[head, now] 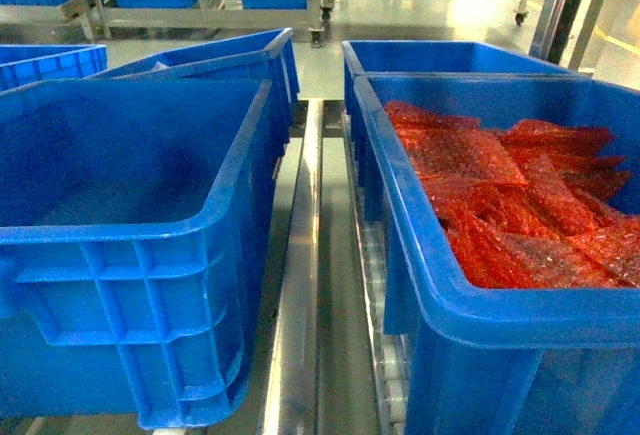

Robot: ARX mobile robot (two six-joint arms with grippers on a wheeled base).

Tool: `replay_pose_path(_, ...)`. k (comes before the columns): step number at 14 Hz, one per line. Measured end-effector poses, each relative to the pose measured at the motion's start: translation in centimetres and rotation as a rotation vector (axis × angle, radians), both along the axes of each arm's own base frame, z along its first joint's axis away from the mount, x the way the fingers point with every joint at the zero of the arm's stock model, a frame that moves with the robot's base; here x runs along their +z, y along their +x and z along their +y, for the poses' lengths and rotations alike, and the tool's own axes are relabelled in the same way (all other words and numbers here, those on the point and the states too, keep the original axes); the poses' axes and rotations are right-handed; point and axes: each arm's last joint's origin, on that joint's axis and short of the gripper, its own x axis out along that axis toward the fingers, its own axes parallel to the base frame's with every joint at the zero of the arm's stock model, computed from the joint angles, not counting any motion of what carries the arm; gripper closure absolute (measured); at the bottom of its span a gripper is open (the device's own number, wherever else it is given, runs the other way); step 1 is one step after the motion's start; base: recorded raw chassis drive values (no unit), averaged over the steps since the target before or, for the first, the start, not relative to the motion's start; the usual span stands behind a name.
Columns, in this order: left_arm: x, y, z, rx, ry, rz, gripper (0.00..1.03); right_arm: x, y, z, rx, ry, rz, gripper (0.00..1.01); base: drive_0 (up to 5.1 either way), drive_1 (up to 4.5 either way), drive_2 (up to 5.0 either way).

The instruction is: Pick blue part to blue bin on bottom shelf

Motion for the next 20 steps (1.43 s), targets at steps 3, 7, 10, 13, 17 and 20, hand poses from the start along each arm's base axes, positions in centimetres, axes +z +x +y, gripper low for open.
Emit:
replay_pose_path(3,-1.4,0.1,0.0,-0.001,0.001,0.013,1.01,0.0,0.0,0.0,0.0,0.0,0.0,0.03,0.0,0.0,0.0)
replay_pose_path(7,-2.7,0.0,0.0,0.0,0.001,0.01,1.01,0.0,0.0,0.0,0.0,0.0,0.0,0.03,0.0,0.0,0.0)
replay_pose_path(10,-3.2,0.0,0.0,0.0,0.001,0.008,1.01,0.0,0.0,0.0,0.0,0.0,0.0,0.03,0.0,0.0,0.0)
replay_pose_path(13,-4.1,0.0,0.0,-0.001,0.001,-0.006,1.01,0.0,0.0,0.0,0.0,0.0,0.0,0.03,0.0,0.0,0.0)
replay_pose_path(17,-4.3,0.0,0.0,-0.001,0.003,0.007,1.01,0.0,0.0,0.0,0.0,0.0,0.0,0.03,0.0,0.0,0.0)
replay_pose_path(20,-4.3,0.0,0.0,0.0,0.003,0.006,0.79,0.0,0.0,0.0,0.0,0.0,0.0,0.03,0.0,0.0,0.0)
